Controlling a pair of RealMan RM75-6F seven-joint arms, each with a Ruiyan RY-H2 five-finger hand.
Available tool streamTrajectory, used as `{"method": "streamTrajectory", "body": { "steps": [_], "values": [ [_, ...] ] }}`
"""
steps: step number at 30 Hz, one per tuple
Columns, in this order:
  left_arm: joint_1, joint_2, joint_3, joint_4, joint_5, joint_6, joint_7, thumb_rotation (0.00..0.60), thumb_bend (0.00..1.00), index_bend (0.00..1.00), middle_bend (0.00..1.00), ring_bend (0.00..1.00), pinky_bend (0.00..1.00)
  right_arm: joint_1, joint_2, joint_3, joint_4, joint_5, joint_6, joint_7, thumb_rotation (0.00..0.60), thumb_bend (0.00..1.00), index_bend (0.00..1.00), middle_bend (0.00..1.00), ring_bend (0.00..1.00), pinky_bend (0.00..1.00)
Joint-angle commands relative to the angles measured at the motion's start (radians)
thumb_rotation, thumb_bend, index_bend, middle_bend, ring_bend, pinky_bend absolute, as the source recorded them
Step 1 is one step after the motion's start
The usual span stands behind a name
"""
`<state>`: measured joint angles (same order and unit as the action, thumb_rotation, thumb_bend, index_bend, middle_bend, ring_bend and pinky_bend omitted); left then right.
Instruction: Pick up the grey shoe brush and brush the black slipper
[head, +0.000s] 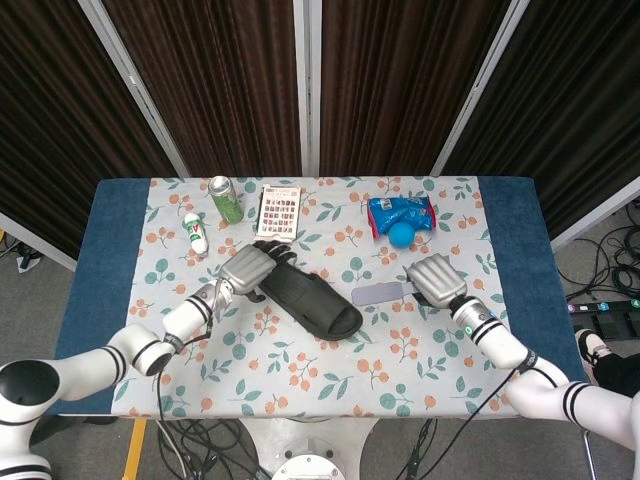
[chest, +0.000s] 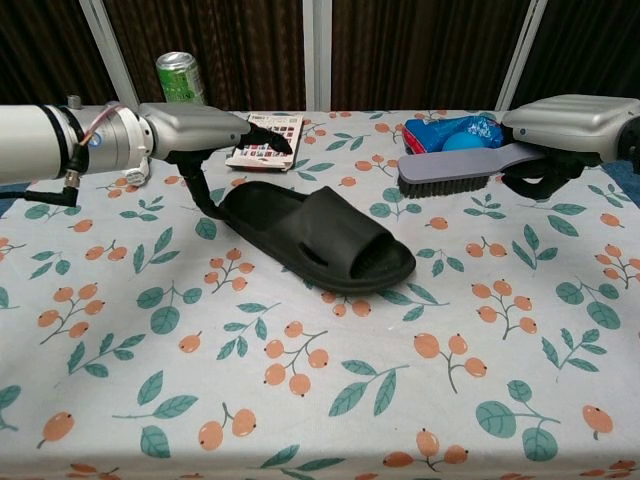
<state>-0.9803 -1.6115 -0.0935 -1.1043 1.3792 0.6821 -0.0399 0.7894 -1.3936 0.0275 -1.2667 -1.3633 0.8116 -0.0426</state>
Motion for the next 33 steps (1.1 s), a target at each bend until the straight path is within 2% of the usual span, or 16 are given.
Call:
{"method": "streamTrajectory", "body": {
  "steps": [1, 6, 11, 14, 18, 20, 22, 24, 25, 28, 30, 33],
  "values": [
    [0.030, 0.061, -0.015, -0.082, -0.021, 0.053, 0.041, 0.600, 0.23, 0.14, 0.18, 0.10, 0.18, 0.003, -0.042, 0.024, 0.056, 0.099, -0.061, -0.098, 0.600, 0.48, 1.00, 1.00, 1.00, 1.00],
    [0.089, 0.144, -0.024, -0.180, -0.049, 0.133, 0.068, 0.600, 0.22, 0.14, 0.18, 0.10, 0.18, 0.014, -0.121, 0.043, 0.116, 0.194, -0.093, -0.203, 0.600, 0.45, 1.00, 0.98, 0.96, 1.00],
    [0.156, 0.204, -0.022, -0.243, -0.066, 0.212, 0.057, 0.600, 0.21, 0.14, 0.18, 0.10, 0.18, 0.021, -0.169, 0.051, 0.146, 0.267, -0.114, -0.281, 0.600, 0.34, 0.97, 0.85, 0.84, 0.94],
    [0.183, 0.214, -0.012, -0.255, -0.060, 0.240, 0.047, 0.600, 0.21, 0.14, 0.18, 0.10, 0.18, 0.024, -0.173, 0.054, 0.134, 0.304, -0.126, -0.310, 0.600, 0.25, 0.75, 0.70, 0.67, 0.81],
    [0.209, 0.217, 0.003, -0.256, -0.042, 0.264, 0.039, 0.600, 0.21, 0.14, 0.18, 0.10, 0.18, 0.025, -0.165, 0.054, 0.108, 0.349, -0.129, -0.350, 0.600, 0.17, 0.37, 0.46, 0.41, 0.58],
    [0.216, 0.215, 0.007, -0.257, -0.034, 0.269, 0.037, 0.600, 0.21, 0.14, 0.18, 0.10, 0.18, 0.025, -0.157, 0.056, 0.091, 0.369, -0.130, -0.360, 0.600, 0.15, 0.26, 0.39, 0.34, 0.52],
    [0.219, 0.215, 0.008, -0.259, -0.027, 0.274, 0.037, 0.600, 0.21, 0.14, 0.18, 0.10, 0.18, 0.025, -0.146, 0.054, 0.075, 0.385, -0.129, -0.372, 0.600, 0.14, 0.19, 0.35, 0.29, 0.48],
    [0.223, 0.219, 0.009, -0.264, -0.021, 0.279, 0.039, 0.600, 0.21, 0.14, 0.18, 0.10, 0.18, 0.023, -0.132, 0.054, 0.054, 0.394, -0.126, -0.376, 0.600, 0.12, 0.06, 0.27, 0.21, 0.39],
    [0.226, 0.223, 0.009, -0.268, -0.019, 0.283, 0.039, 0.600, 0.21, 0.14, 0.18, 0.10, 0.18, 0.021, -0.121, 0.054, 0.038, 0.397, -0.125, -0.374, 0.600, 0.11, 0.02, 0.22, 0.16, 0.33],
    [0.242, 0.252, 0.005, -0.293, -0.014, 0.306, 0.039, 0.600, 0.21, 0.14, 0.18, 0.10, 0.18, 0.005, -0.046, 0.059, -0.052, 0.388, -0.104, -0.350, 0.600, 0.09, 0.00, 0.09, 0.03, 0.18],
    [0.259, 0.278, 0.003, -0.312, -0.018, 0.326, 0.031, 0.600, 0.21, 0.14, 0.18, 0.10, 0.18, -0.016, 0.014, 0.064, -0.122, 0.362, -0.071, -0.323, 0.600, 0.09, 0.00, 0.03, 0.00, 0.11],
    [0.302, 0.330, 0.007, -0.342, -0.033, 0.359, 0.011, 0.600, 0.20, 0.14, 0.18, 0.10, 0.18, -0.079, 0.135, 0.071, -0.241, 0.287, 0.024, -0.247, 0.600, 0.09, 0.00, 0.01, 0.00, 0.09]
  ]
}}
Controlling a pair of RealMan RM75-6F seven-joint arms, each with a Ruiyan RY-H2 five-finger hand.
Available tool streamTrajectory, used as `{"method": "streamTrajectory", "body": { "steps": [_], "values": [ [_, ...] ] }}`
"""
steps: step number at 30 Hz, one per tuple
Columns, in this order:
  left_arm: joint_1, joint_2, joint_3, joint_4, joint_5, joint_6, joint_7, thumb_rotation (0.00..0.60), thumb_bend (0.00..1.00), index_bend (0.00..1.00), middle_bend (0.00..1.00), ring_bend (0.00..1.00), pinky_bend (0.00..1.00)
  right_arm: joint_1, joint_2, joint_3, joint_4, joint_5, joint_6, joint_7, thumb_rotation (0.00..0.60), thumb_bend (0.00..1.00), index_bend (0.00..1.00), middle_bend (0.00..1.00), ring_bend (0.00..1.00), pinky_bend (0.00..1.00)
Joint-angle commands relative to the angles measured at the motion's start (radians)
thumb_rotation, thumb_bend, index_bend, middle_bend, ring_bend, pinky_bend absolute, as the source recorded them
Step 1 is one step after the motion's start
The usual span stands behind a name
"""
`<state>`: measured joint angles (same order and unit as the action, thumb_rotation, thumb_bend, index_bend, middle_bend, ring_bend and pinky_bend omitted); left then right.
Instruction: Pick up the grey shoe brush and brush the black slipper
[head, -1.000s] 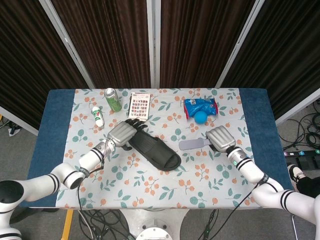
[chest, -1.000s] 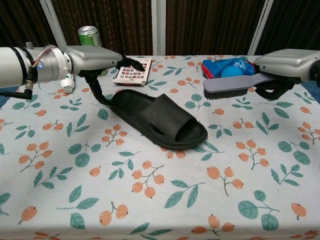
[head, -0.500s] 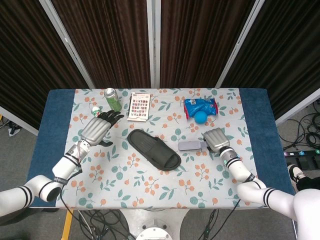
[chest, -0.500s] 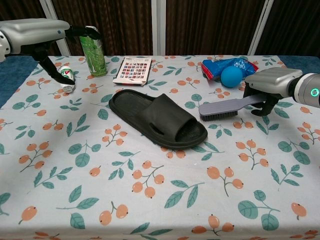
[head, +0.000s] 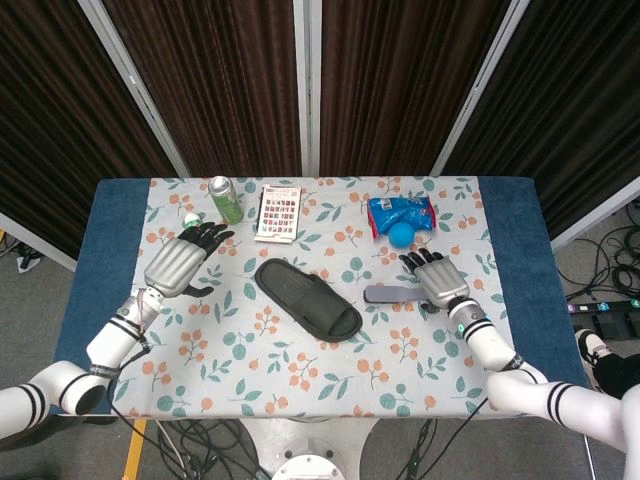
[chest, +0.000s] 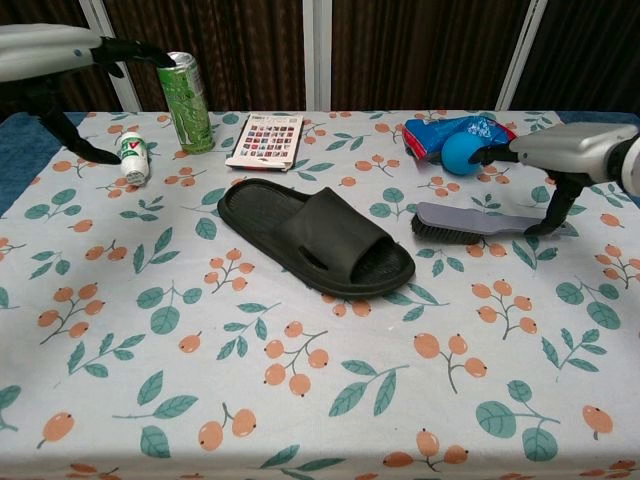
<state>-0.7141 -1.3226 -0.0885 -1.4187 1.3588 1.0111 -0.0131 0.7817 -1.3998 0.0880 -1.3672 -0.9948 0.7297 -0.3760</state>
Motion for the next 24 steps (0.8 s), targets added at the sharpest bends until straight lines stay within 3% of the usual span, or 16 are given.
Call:
{"method": "streamTrajectory", "body": {
  "steps": [1, 6, 10, 17, 24],
  "values": [
    [0.057, 0.061, 0.006, -0.034, -0.021, 0.048, -0.014, 0.600, 0.20, 0.14, 0.18, 0.10, 0.18, -0.095, 0.177, 0.011, -0.169, -0.109, 0.143, 0.113, 0.600, 0.09, 0.00, 0.02, 0.00, 0.09],
    [0.183, 0.136, 0.031, -0.059, -0.068, 0.163, -0.004, 0.600, 0.20, 0.14, 0.18, 0.10, 0.18, -0.248, 0.326, -0.011, -0.233, -0.245, 0.357, 0.266, 0.600, 0.19, 0.00, 0.14, 0.01, 0.14],
    [0.287, 0.170, 0.050, -0.073, -0.110, 0.263, 0.023, 0.600, 0.19, 0.14, 0.18, 0.10, 0.18, -0.365, 0.379, -0.043, -0.230, -0.301, 0.498, 0.353, 0.600, 0.22, 0.00, 0.15, 0.01, 0.14],
    [0.495, 0.164, 0.093, -0.136, -0.119, 0.517, 0.100, 0.600, 0.18, 0.14, 0.18, 0.10, 0.17, -0.555, 0.378, -0.094, -0.236, -0.348, 0.713, 0.407, 0.600, 0.22, 0.00, 0.08, 0.00, 0.09],
    [0.604, 0.110, 0.137, -0.173, -0.045, 0.649, 0.185, 0.600, 0.18, 0.14, 0.18, 0.10, 0.17, -0.653, 0.343, -0.110, -0.246, -0.403, 0.827, 0.415, 0.600, 0.22, 0.00, 0.08, 0.00, 0.08]
  ]
}}
